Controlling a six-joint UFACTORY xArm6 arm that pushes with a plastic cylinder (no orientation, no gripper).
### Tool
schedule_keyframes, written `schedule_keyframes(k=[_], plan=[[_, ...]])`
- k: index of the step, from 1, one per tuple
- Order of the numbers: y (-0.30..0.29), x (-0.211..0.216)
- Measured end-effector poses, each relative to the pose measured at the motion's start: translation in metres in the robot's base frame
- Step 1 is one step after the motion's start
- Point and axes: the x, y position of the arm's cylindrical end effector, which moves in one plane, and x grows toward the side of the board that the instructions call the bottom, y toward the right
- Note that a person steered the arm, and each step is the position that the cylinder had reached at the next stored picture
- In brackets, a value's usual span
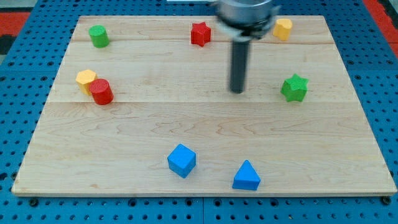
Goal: Slide the yellow heart to the top right of the blue cube
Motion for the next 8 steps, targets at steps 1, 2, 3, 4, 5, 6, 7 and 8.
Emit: schedule_keyframes(k=[1,2,3,4,5,6,7,8], plan=[[0.063,-0.064],[0.123,-0.117],[0.149,-0.150],[0.092,-0.156],[0.019,-0.133],[0.042,-0.155],[0.045,-0.180],[0.043,-0.184]])
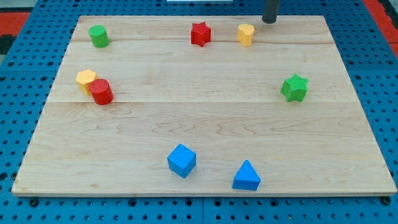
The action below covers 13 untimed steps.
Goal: Slide the yellow heart to the top right of the blue cube
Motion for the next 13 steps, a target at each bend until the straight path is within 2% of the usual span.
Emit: schedule_keyframes(k=[1,2,4,6,7,8,9,10,11,12,13], plan=[[-0.050,0.039],[-0.067,0.059],[-0.066,0.046],[-0.149,0.180],[-0.143,0.181],[-0.112,0.159],[-0.106,0.215],[-0.172,0.260],[-0.176,0.316],[-0.172,0.292],[-0.139,0.295]])
